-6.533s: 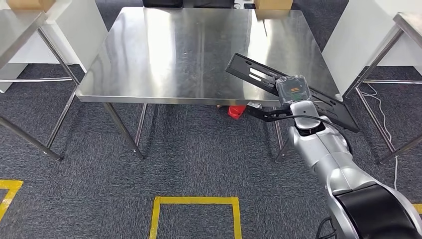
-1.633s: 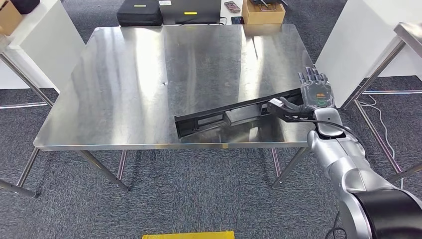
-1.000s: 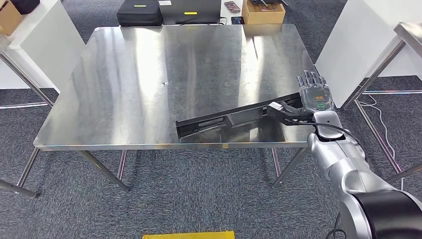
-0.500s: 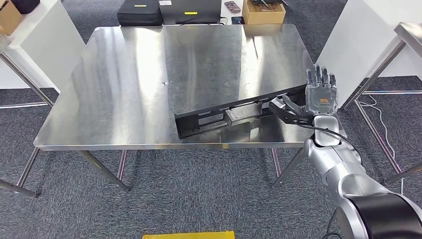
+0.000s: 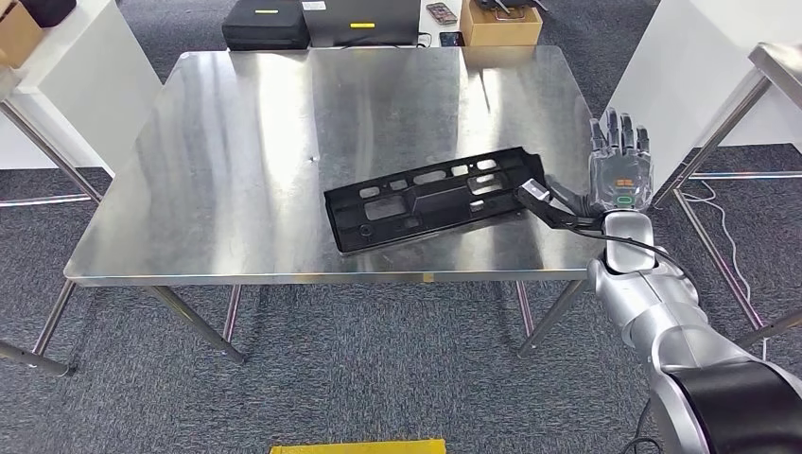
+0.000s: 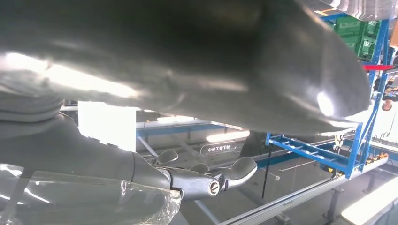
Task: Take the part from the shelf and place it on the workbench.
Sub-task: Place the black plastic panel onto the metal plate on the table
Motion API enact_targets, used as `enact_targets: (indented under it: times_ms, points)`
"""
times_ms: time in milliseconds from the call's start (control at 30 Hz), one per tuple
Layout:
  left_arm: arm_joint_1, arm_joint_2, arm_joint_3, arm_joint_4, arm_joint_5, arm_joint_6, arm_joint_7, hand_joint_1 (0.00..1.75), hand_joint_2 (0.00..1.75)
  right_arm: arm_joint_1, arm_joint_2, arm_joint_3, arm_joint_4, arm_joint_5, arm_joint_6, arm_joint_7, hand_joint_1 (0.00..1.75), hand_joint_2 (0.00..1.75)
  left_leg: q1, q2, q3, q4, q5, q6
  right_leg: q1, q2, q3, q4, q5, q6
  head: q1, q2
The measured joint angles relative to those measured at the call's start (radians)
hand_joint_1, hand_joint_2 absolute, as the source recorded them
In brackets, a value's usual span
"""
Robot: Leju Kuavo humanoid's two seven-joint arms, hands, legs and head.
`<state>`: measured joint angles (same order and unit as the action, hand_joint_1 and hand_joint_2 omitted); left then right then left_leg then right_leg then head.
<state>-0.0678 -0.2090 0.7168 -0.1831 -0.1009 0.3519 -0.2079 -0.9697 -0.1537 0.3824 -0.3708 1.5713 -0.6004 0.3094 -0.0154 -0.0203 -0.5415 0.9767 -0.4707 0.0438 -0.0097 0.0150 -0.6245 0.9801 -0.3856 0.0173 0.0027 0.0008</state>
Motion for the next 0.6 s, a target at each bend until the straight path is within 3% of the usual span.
enact_targets:
  times_ms: [267,400,600]
  points:
    - [-0.001,-0.001,0.012,0.0,0.012,0.016,0.0,0.0,1.75,-0.005,0.012,0.017,-0.001,0.0,-0.011,-0.012,0.0,0.0,0.0,0.0,0.0,0.0,0.0,0.0,0.0,0.0,0.0,0.0,0.0,0.0,0.0,0.0]
    - [-0.001,-0.004,0.016,0.0,0.021,0.026,-0.007,0.0,0.0,0.013,0.036,0.026,-0.051,0.0,-0.034,-0.073,0.0,0.0,0.0,0.0,0.0,0.0,0.0,0.0,0.0,0.0,0.0,0.0,0.0,0.0,0.0,0.0]
    - [-0.001,-0.007,0.031,0.0,0.033,0.026,-0.024,0.0,0.0,0.104,0.057,0.047,-0.249,0.0,-0.036,-0.117,0.0,0.0,0.0,-0.001,0.0,0.0,0.0,0.0,0.0,0.0,0.0,0.0,0.0,0.0,0.0,0.0]
